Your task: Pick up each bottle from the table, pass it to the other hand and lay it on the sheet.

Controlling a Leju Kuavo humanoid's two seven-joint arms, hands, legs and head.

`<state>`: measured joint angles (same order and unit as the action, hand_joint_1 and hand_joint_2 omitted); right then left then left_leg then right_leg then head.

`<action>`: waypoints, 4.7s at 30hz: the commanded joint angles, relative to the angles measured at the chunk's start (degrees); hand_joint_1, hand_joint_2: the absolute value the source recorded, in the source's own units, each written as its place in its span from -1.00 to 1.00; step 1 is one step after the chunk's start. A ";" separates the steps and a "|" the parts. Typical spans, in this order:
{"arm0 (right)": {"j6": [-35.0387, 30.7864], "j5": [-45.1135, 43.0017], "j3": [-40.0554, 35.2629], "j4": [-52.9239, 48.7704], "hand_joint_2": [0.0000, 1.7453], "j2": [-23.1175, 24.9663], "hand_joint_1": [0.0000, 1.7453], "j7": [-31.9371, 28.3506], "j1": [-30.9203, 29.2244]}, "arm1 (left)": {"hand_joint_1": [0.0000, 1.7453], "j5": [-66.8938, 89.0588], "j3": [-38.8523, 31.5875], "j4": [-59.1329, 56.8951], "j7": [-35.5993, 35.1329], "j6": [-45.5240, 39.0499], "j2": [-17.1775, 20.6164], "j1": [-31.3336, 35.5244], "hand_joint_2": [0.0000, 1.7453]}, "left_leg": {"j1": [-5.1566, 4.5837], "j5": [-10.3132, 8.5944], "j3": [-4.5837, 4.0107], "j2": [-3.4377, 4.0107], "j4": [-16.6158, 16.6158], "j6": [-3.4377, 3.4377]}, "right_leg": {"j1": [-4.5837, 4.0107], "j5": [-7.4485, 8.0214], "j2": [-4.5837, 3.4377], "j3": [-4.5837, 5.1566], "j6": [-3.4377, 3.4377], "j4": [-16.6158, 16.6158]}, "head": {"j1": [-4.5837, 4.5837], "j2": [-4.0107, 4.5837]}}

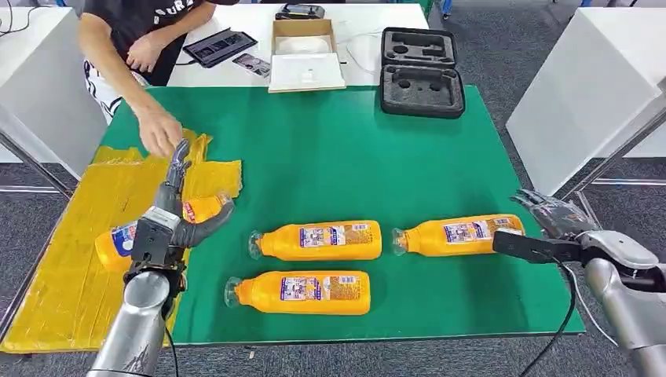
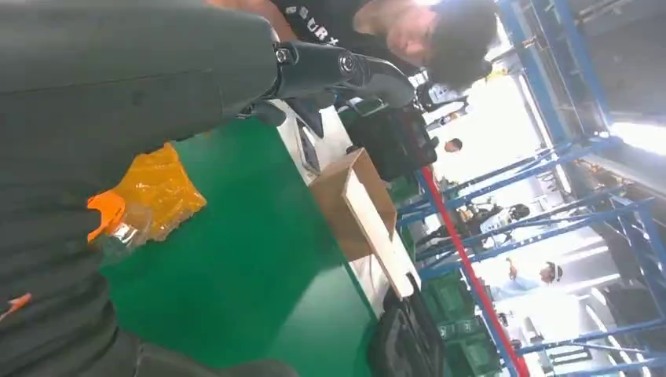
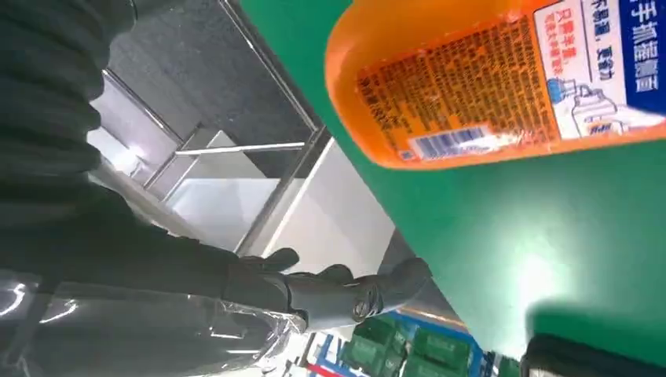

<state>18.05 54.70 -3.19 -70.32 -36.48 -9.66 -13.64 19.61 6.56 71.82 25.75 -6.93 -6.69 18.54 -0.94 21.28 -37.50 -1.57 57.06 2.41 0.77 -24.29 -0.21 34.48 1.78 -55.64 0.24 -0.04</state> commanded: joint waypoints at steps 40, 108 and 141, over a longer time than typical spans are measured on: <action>-5.51 5.75 -8.46 13.40 1.00 10.57 1.00 2.97 -3.81 | -1.00 3.02 1.68 -7.61 -1.43 -3.25 -0.74 3.00 1.00 | 0.08 0.09 0.28 0.10 0.00 -0.16 | -0.09 -0.06 0.00 -0.33 -0.07 0.09 | 0.04 0.00; -24.91 -30.90 -7.21 -9.42 1.00 38.02 1.00 -5.31 -0.35 | -1.00 -1.89 14.62 -5.57 -3.71 6.74 -0.96 8.06 1.00 | 0.19 0.40 0.63 0.56 0.21 -0.41 | -0.20 -0.25 -0.32 -0.60 -0.21 -0.09 | 0.02 0.00; -20.60 -37.06 -23.19 4.33 1.00 42.20 1.00 -4.17 -6.76 | -1.00 -7.24 16.32 1.04 -5.30 6.76 0.29 3.45 1.00 | 0.19 0.16 0.34 0.26 0.04 -0.29 | -0.20 -0.17 -0.09 -0.36 -0.11 -0.03 | 0.02 0.00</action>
<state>-2.82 17.64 -24.59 -70.45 5.77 -14.03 -17.58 12.61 21.16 73.90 20.83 -0.31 -7.65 20.85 -0.81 21.23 -37.55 -1.54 57.03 2.33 0.65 -24.31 -0.22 34.53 1.74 -55.69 0.26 -0.04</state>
